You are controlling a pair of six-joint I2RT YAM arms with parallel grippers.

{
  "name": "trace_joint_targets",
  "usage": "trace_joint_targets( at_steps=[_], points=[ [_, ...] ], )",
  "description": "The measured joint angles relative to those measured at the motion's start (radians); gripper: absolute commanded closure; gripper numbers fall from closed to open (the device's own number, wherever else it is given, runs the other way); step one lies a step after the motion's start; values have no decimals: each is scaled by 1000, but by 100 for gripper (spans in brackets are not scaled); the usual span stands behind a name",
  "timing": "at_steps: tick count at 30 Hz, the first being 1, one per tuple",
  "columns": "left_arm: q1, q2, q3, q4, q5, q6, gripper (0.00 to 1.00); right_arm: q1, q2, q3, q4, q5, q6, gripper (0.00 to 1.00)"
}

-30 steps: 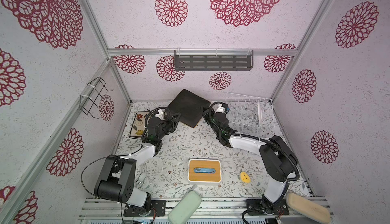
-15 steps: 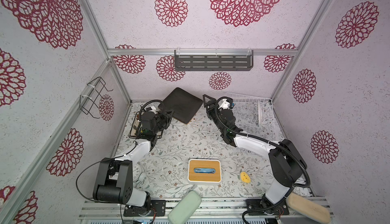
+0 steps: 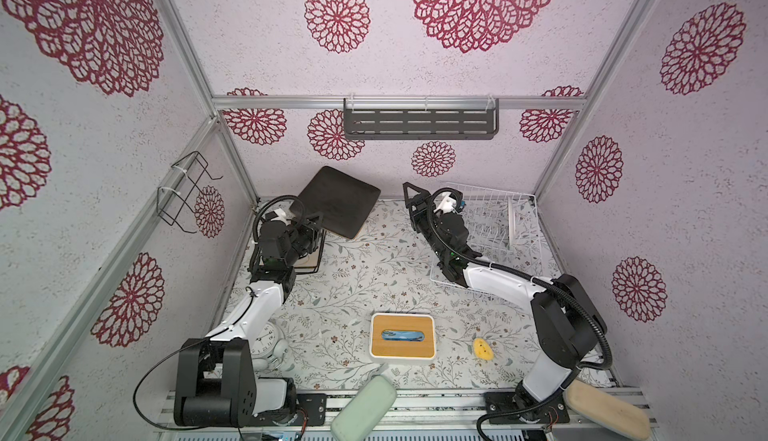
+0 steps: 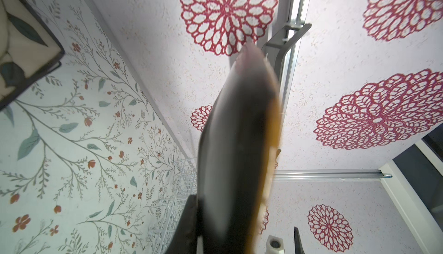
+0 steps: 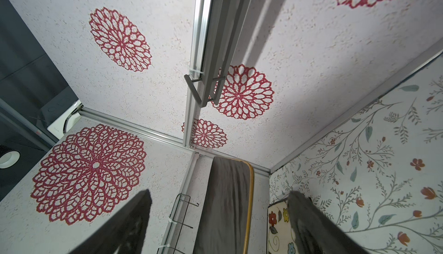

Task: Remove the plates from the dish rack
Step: 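Carry the dark plate over the stack with the left gripper while the right withdraws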

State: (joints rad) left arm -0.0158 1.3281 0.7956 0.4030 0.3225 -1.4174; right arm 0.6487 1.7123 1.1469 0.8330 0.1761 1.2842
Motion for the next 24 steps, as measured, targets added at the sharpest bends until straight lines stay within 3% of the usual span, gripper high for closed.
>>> trace_joint_targets(
  at_steps=[16, 24],
  points=[
    [232, -44, -193, -39, -79, 26, 100, -7, -2, -84, -26, -51, -1, 9],
    [309, 46, -217, 41, -80, 14, 100, -21, -2, -70, -77, -104, -5, 9]
  ],
)
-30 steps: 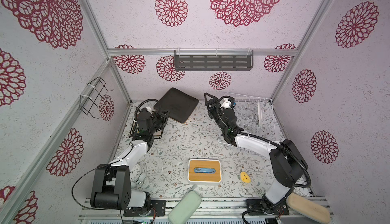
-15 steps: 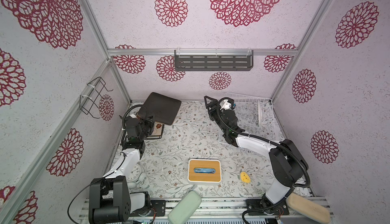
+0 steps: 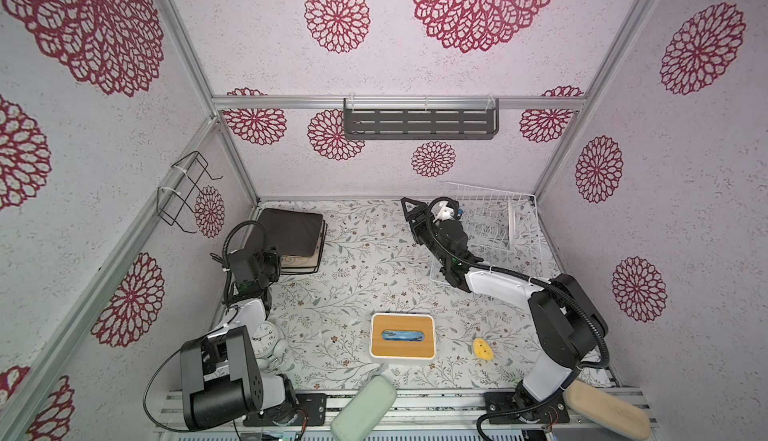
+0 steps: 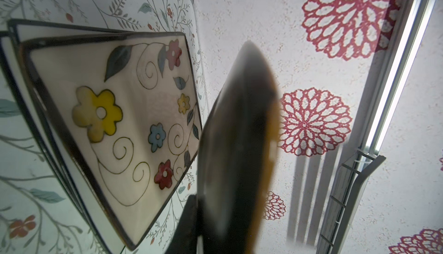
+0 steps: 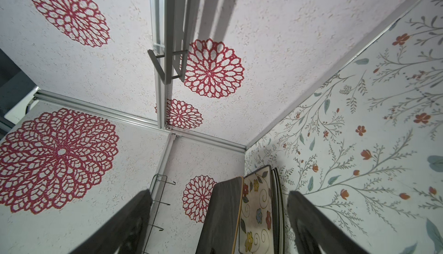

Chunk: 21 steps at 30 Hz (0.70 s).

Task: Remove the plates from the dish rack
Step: 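Carry the dark plate over the stack with the left gripper while the right withdraws, then lower the dark square plate flat onto the flowered plate stack with the left gripper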

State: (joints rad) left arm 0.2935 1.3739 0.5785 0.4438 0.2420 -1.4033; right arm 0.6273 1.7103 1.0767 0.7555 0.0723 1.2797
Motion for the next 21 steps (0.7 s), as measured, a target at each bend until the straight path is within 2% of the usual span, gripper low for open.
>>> trace_joint_targets(
  at_steps=[4, 10, 21],
  points=[
    [12, 56, 0, 55, 9, -5, 100, -8, 0, 66, -121, -31, -10, 9],
    [17, 127, 0, 106, 15, -8, 100, -8, 0, 82, -197, -56, -31, 9],
    [31, 222, 6, 169, 15, -16, 100, -10, 0, 82, -235, -78, -32, 10]
  ],
)
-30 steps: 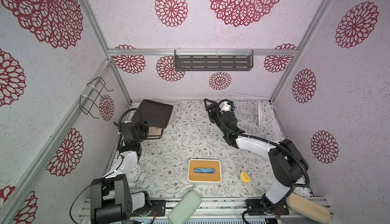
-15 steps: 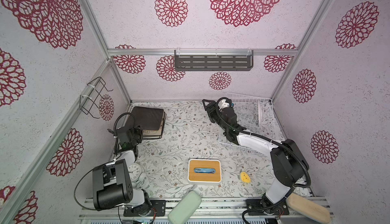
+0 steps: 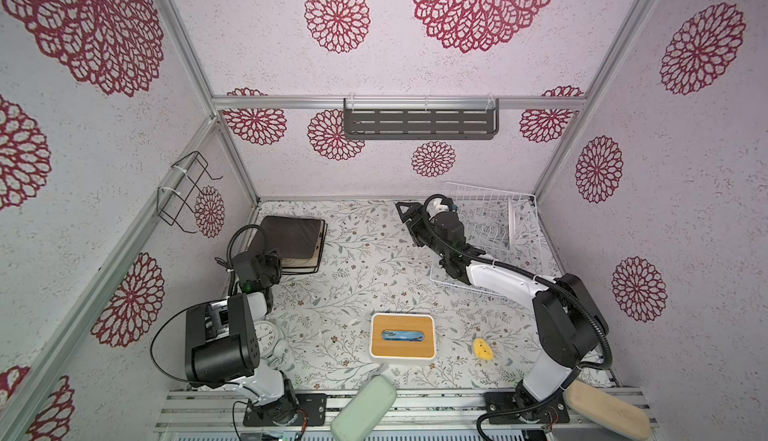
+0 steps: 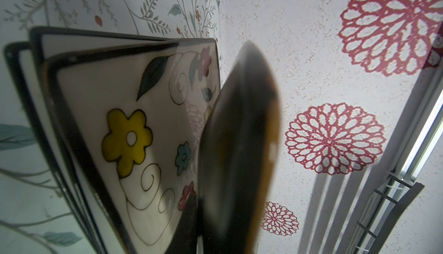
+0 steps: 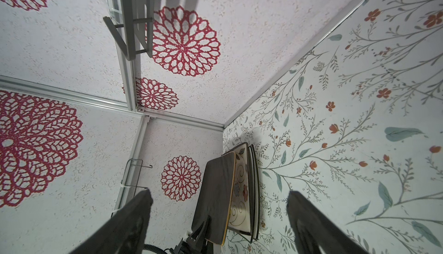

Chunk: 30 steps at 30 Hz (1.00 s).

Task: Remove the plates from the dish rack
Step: 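Lower the dark square plate flat onto the flowered plate stack with the left gripper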

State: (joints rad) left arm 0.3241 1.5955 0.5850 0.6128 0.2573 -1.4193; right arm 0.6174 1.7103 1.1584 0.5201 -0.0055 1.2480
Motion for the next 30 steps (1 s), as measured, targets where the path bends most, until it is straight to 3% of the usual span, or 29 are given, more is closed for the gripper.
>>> trace_joint_targets(
  at_steps=[30],
  points=[
    [3, 140, 77, 47, 40, -4, 100, -11, 0, 0, -10, -26, -1, 12]
  ],
)
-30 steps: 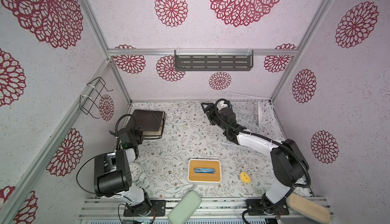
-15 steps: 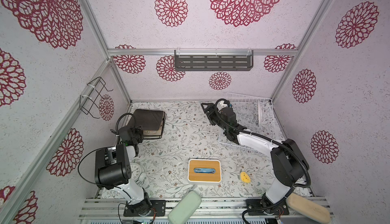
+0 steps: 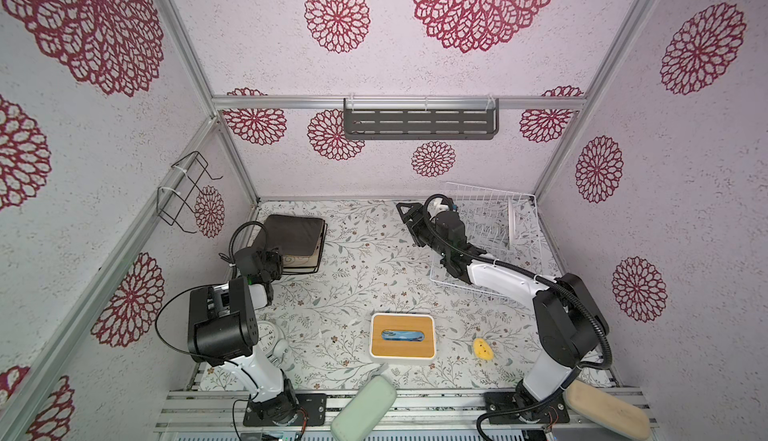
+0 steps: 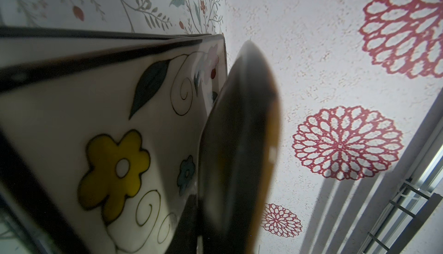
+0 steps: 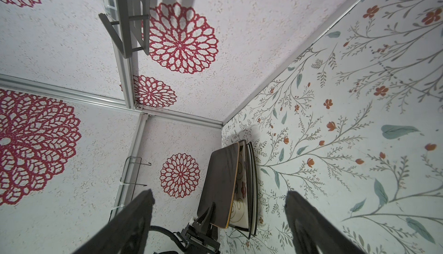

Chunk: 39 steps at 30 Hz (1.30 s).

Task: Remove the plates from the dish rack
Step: 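Lower the dark square plate flat onto the flowered plate stack with the left gripper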

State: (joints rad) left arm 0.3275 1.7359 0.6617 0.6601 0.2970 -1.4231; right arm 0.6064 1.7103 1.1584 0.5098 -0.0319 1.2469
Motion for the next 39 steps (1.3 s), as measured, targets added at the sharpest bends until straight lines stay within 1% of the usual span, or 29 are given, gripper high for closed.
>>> trace_joint_targets(
  at_steps=[19, 22, 27, 32, 39],
  points=[
    [0, 14, 0, -11, -1, 5, 100, -2, 0, -7, -8, 0, 0, 12],
    [0, 14, 0, -16, -1, 7, 97, -2, 0, -7, -8, 0, 0, 12],
    [0, 14, 0, -16, -3, 9, 85, -2, 0, -7, -10, 0, 0, 12],
    [0, 14, 0, -14, -2, 10, 82, -2, 0, -7, -12, 0, 0, 12],
    [0, 9, -1, 0, 0, 16, 72, -2, 0, -7, -15, 1, 0, 12]
  ],
)
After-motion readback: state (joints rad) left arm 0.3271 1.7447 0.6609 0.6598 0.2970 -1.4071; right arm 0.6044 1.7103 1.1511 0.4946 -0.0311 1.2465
